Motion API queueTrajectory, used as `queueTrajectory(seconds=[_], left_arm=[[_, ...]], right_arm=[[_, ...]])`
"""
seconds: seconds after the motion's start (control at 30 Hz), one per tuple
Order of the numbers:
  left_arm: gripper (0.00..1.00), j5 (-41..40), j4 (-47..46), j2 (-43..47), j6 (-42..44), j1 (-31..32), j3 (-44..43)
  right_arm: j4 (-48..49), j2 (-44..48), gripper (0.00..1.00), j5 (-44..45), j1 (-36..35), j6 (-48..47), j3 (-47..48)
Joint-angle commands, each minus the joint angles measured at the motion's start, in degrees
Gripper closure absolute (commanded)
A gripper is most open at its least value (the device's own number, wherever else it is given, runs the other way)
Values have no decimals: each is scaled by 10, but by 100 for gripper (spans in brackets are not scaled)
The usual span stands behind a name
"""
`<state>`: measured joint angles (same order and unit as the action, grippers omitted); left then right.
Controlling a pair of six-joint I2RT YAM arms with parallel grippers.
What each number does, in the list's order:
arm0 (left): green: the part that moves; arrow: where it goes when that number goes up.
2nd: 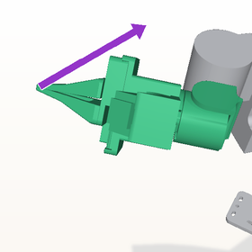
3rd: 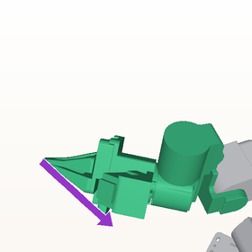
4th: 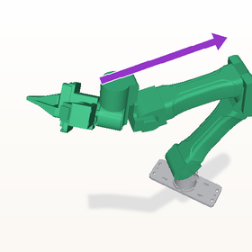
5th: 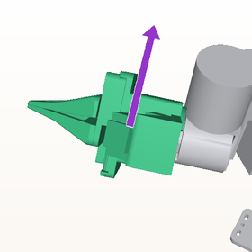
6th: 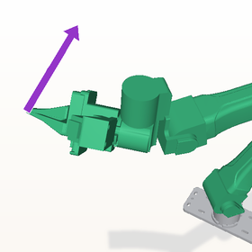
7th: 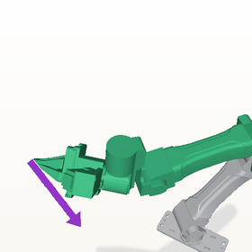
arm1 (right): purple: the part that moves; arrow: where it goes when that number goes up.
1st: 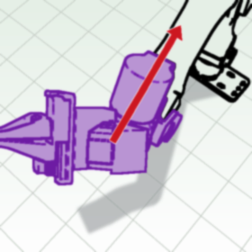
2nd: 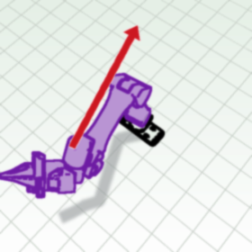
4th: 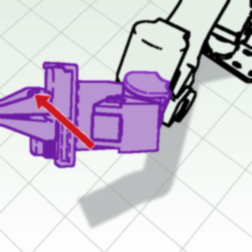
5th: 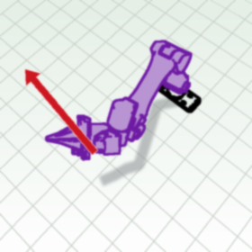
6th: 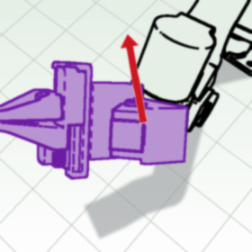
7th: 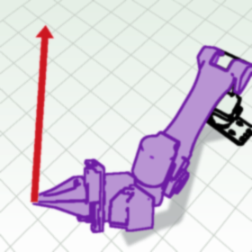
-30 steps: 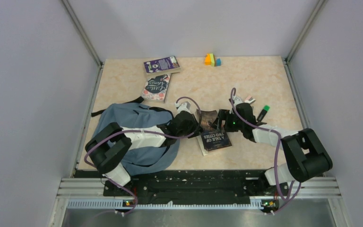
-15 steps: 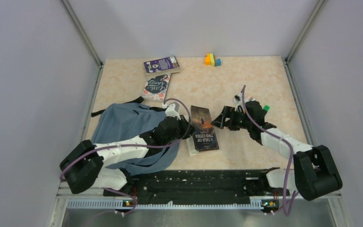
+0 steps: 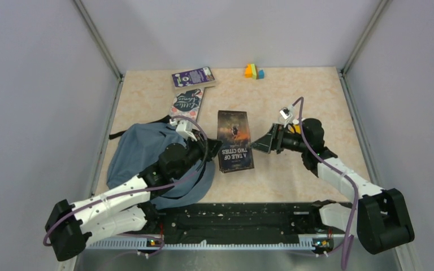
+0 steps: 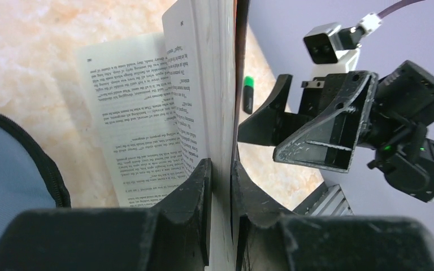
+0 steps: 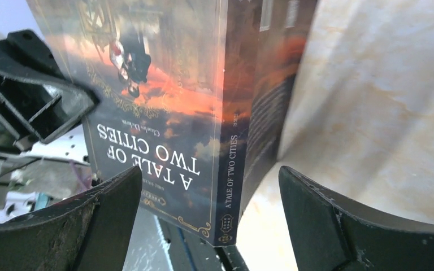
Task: Pack the student bag
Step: Pick up the book from the center of the board.
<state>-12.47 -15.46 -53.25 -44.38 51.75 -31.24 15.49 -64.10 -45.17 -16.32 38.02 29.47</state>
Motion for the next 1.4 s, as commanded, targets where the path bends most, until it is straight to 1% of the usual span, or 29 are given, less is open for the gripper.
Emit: queueTrajectory(seconds=[0.0, 0.13, 0.2, 0.33, 0.47, 0.53, 0.6, 0.67, 0.73, 0.8, 0.9, 0.93, 0.97, 1.07, 1.17, 1.2, 1.27, 1.3, 1.33, 1.37], left_arm=[[100, 16, -117, 54, 39, 1, -14], [100, 42, -126, 75, 58, 1, -23], [100, 52, -128, 79, 68, 1, -30], [100, 66, -138, 87, 75, 1, -38], [100, 67, -140, 91, 83, 1, -39], [100, 66, -143, 91, 80, 1, -34], [100, 67, -150, 90, 73, 1, -28], [100, 68, -158, 88, 66, 1, -22], [100, 69, -161, 88, 60, 1, -16], [100, 69, -161, 89, 57, 1, -13], [100, 64, -157, 94, 55, 1, -6], [100, 61, -154, 97, 58, 1, -5], [100, 58, -149, 97, 60, 1, -4], [100, 48, -129, 99, 60, 1, -3], [100, 35, -107, 99, 58, 1, -4], [100, 29, -94, 98, 58, 1, -5], [100, 19, -60, 94, 63, 0, -20], [94, 14, -34, 92, 69, 0, -32], [81, 6, -5, 89, 78, -1, -43], [64, -2, 25, 88, 85, -1, -57]], right_arm=[[98, 6, 11, -86, 2, 33, -6], [106, -13, 11, -113, -26, 28, 8], [133, -20, 11, -118, -40, 41, 7], [145, -34, 11, -107, -61, 40, 17], [159, -57, 11, -90, -64, 43, 11], [202, -74, 11, -85, -66, 63, -2], [265, -95, 11, -77, -73, 98, -19], [343, -122, 11, -68, -82, 141, -39], [448, -156, 13, -58, -90, 194, -58], [550, -185, 19, -43, -95, 263, -75], [677, -219, 41, -26, -99, 322, -84], [698, -224, 51, -21, -99, 331, -85], [706, -225, 57, -18, -99, 335, -84], [667, -207, 76, -15, -99, 313, -76], [575, -158, 96, -9, -99, 262, -65], [538, -138, 100, -6, -99, 241, -61], [460, -92, 100, 2, -99, 196, -51], [417, -62, 100, 5, -99, 169, -44], [370, -36, 100, 7, -99, 142, -35], [320, -10, 100, 9, -99, 108, -23]])
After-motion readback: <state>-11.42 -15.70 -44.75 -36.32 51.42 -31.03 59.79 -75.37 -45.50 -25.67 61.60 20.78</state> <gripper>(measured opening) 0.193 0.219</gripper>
